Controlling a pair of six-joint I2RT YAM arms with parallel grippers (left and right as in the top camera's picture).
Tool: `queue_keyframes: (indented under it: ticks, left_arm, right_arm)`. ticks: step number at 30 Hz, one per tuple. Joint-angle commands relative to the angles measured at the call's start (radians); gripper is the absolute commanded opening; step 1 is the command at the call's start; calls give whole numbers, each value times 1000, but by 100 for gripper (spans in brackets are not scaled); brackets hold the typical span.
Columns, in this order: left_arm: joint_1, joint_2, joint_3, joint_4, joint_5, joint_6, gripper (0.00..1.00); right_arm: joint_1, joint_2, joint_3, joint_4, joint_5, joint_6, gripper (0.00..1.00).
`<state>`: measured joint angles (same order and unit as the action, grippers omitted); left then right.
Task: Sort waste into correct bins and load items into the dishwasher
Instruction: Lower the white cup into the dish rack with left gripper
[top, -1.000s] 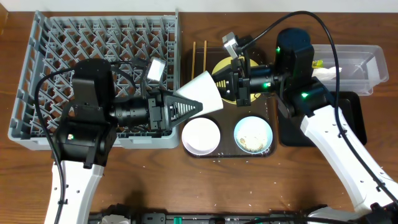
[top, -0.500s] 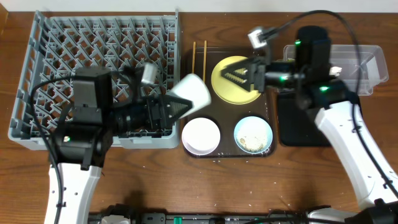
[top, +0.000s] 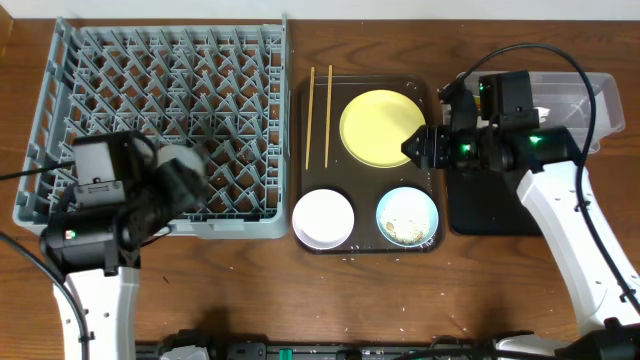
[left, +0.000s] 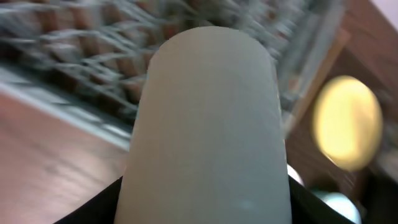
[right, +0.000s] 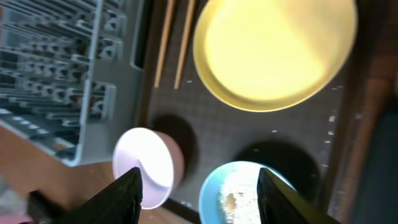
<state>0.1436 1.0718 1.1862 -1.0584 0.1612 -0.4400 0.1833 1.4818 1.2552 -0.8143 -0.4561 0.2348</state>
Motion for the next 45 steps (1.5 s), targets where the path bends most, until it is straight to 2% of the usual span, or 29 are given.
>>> queue_keyframes:
  ticks: [1, 16, 18, 24, 25, 27, 28, 30, 36, 40, 45]
  left_arm:
    - [45, 37, 32, -15, -165, -27, 49]
    - [87, 328, 32, 34, -187, -30, 50]
    - [87, 359, 31, 32, -161, -30, 55]
    - [87, 433, 29, 29, -150, -30, 56]
    - [87, 439, 29, 29, -150, -30, 60]
    - [87, 444, 29, 29, -142, -30, 81]
    - [87, 443, 29, 32, -130, -30, 89]
    - [87, 437, 35, 32, -83, -30, 97]
    - [107, 394, 89, 30, 66, -24, 97]
    - [108, 330, 117, 31, 135, 63, 96]
    - [102, 209, 120, 31, 358, 285, 93]
  right_arm:
    - [14, -1, 7, -1, 72, -34, 57]
    - [14, -1, 7, -2, 78, -34, 57]
    - [14, -1, 7, -2, 83, -34, 57]
    - [14, -1, 7, -3, 86, -34, 57]
    - [14, -1, 7, -5, 86, -34, 57]
    - [14, -1, 7, -9, 86, -34, 57]
    - [14, -1, 7, -11, 86, -34, 57]
    - [14, -1, 7, -14, 86, -35, 57]
    - [14, -1, 7, -21, 86, -34, 57]
    - [15, -1, 7, -36, 85, -34, 54]
    - [61, -1, 7, -36, 99, -36, 53]
